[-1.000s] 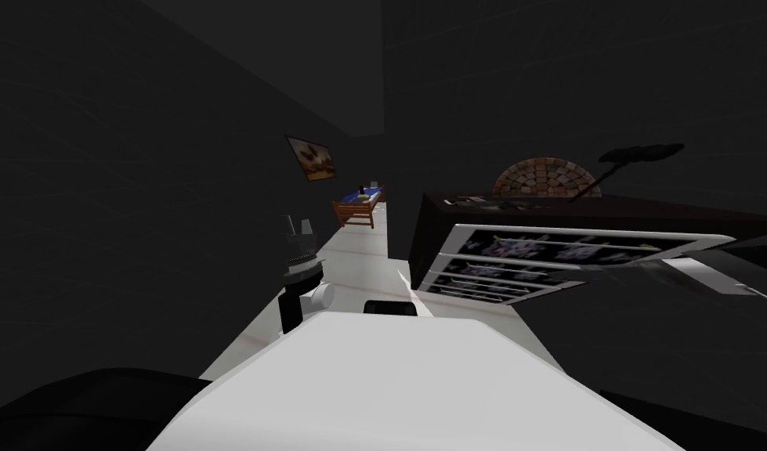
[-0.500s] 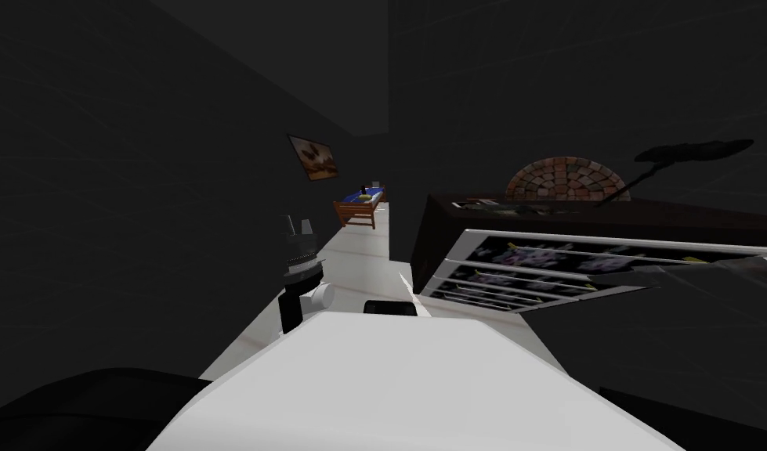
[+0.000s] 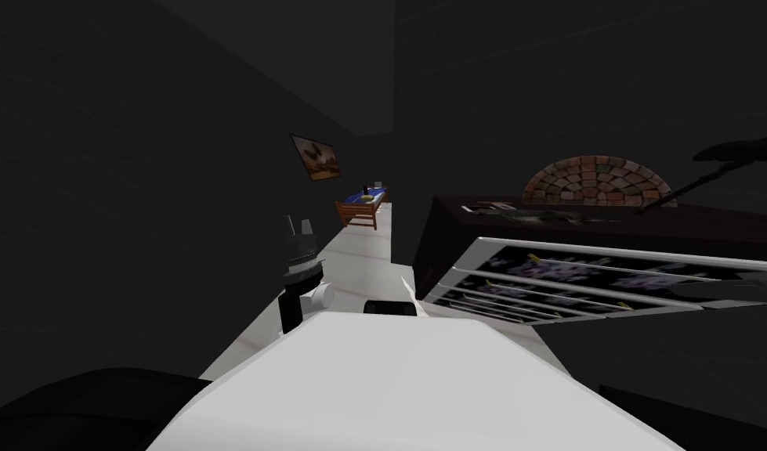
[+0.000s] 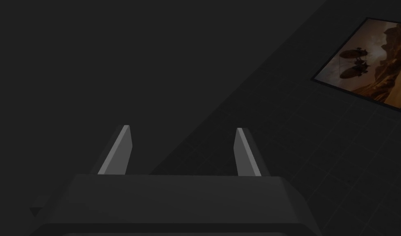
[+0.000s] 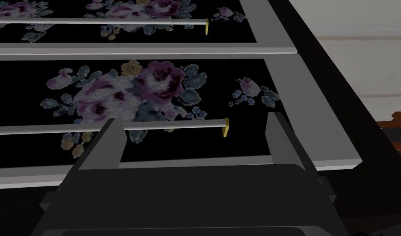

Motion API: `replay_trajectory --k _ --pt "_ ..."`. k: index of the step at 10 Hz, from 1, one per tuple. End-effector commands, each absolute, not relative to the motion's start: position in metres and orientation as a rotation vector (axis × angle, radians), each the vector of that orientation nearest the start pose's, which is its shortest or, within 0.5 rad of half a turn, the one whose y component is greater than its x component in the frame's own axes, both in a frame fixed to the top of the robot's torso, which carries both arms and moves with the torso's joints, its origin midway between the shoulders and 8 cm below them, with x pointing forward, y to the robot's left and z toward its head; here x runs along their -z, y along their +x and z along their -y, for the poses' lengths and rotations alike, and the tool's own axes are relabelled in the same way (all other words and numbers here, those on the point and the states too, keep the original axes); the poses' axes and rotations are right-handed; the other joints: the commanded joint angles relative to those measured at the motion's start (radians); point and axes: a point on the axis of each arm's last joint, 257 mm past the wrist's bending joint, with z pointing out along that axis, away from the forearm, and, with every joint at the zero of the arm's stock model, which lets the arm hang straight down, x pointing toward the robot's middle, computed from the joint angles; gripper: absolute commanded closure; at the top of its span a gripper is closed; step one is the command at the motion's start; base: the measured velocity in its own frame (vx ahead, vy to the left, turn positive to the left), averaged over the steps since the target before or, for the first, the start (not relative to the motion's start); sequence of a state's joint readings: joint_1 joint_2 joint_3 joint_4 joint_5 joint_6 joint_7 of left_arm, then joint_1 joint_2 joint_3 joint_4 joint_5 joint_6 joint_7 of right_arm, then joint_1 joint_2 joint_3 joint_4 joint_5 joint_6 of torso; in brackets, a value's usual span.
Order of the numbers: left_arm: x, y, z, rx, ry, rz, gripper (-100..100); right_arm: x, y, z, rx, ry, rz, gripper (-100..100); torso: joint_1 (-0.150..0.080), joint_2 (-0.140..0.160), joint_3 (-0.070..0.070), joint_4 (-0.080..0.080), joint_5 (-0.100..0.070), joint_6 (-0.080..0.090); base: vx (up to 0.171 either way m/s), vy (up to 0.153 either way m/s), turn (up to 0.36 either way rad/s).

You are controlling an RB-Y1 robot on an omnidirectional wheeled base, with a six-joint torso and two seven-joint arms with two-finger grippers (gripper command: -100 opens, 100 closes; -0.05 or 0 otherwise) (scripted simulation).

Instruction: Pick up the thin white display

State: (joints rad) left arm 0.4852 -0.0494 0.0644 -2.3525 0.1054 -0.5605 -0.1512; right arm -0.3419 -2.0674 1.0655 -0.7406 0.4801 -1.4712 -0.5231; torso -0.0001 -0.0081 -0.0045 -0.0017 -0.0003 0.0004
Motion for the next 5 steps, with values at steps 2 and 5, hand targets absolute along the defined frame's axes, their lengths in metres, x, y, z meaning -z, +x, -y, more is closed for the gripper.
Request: replay_trajectory --k 2,5 --pt "-0.071 0.309 -0.311 1.19 -0.582 -0.44 0 0.015 0.152 0.711 -0.003 0.158 -2.912 -100 0.0 -0.002 -0.001 -0.001 -0.001 0.0 0.198 0.014 0.09" --pt "-0.071 0.309 -0.311 1.19 -0.582 -0.44 0 -0.002 0.132 0.72 0.057 0.208 -2.939 -100 -0.001 -0.008 -0.005 -0.002 -0.001 -0.001 0.221 -0.017 0.081"
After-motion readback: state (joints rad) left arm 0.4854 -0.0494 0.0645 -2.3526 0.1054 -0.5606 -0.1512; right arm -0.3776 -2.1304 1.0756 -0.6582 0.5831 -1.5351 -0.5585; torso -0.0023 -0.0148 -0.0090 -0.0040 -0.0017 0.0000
